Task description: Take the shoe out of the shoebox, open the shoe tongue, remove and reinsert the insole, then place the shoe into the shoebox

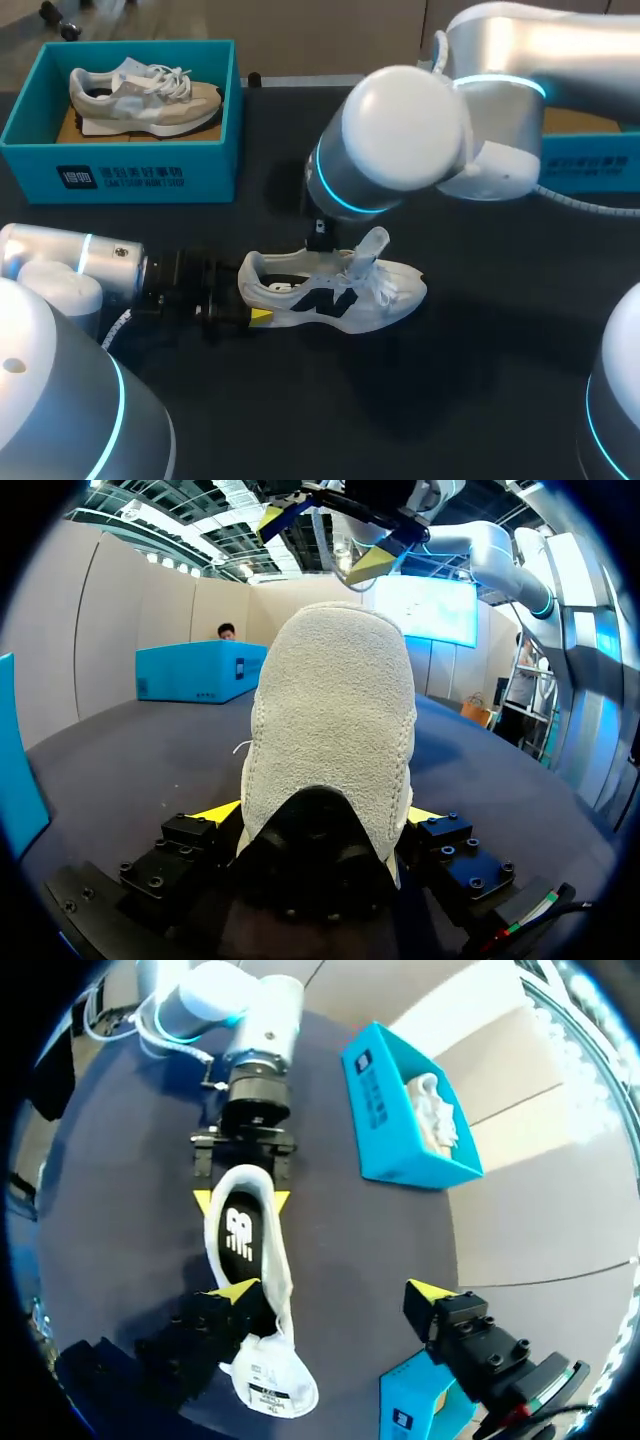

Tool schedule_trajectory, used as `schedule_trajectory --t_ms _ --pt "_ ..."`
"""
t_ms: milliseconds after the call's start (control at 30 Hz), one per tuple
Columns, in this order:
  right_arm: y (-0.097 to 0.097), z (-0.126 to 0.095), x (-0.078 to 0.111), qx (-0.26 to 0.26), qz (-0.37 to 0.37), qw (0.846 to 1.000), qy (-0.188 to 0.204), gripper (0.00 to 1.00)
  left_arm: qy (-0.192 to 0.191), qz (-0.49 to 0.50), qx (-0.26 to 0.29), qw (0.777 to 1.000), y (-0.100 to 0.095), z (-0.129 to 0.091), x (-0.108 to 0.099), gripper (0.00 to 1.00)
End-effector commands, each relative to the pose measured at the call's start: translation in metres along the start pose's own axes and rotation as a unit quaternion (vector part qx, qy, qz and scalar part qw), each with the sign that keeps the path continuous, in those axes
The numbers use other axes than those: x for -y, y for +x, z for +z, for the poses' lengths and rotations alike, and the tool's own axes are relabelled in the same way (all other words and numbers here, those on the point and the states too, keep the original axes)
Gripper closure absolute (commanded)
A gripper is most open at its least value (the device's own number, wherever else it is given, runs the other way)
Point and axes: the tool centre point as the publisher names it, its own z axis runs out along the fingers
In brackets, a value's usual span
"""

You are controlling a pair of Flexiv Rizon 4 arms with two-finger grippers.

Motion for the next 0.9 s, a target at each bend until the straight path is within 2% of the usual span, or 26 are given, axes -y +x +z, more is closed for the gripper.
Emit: schedule_trajectory --t_ms 33,300,367,900 --pt "0.008 0.011 -0.008 -0.013 -0.025 1.000 0.002 1.00 0.000 0.000 0.001 1.000 0.001 0.000 -0.001 1.00" --pt "0.019 0.013 -0.011 -0.050 -0.097 0.994 -0.009 1.00 0.000 0.000 0.001 1.000 0.001 0.000 -0.001 1.00" --pt "0.022 0.013 -0.011 -0.065 -0.098 0.993 -0.010 1.00 0.000 0.000 0.001 1.000 0.001 0.000 -0.001 1.00" --pt "0.022 0.013 -0.011 -0.065 -0.098 0.993 -0.010 1.00 0.000 0.000 0.001 1.000 0.001 0.000 -0.001 1.00"
